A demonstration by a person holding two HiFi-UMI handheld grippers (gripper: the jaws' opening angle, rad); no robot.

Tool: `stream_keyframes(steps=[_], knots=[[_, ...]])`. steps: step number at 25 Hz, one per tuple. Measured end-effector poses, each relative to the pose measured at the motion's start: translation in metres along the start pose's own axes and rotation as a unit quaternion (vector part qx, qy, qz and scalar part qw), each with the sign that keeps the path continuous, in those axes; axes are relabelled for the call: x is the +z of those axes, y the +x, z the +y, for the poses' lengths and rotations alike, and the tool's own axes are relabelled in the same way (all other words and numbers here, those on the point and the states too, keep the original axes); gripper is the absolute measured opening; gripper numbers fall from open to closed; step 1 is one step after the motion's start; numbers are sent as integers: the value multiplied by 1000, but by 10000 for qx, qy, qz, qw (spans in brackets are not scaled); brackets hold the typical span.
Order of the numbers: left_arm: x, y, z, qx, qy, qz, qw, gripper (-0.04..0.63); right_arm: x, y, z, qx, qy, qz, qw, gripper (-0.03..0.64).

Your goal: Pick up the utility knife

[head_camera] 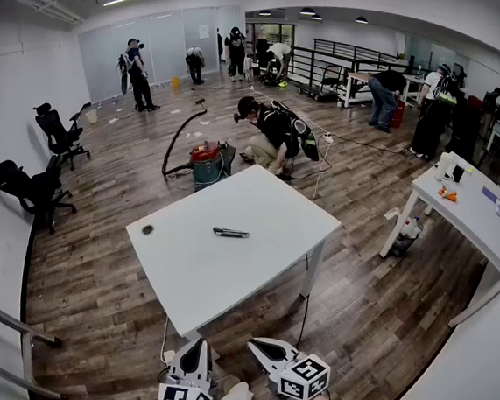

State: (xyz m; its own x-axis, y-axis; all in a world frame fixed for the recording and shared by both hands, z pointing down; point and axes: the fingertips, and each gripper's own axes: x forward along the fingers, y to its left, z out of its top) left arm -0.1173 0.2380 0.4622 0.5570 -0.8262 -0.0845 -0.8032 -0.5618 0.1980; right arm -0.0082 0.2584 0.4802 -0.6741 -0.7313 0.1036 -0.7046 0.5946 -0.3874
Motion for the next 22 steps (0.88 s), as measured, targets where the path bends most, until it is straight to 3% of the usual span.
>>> stream_keyframes(steps=[5, 11, 22], knots=[[9, 31, 4, -191, 156, -203, 9995, 8, 20, 14, -14, -303, -460, -339, 9979, 8], [6, 60, 10, -287, 136, -203, 9993, 8, 32, 36, -31, -369, -578, -376, 9969, 8], [8, 121, 77, -234, 135, -235, 9994, 8, 46, 108, -73, -497, -614, -337, 9963, 8]])
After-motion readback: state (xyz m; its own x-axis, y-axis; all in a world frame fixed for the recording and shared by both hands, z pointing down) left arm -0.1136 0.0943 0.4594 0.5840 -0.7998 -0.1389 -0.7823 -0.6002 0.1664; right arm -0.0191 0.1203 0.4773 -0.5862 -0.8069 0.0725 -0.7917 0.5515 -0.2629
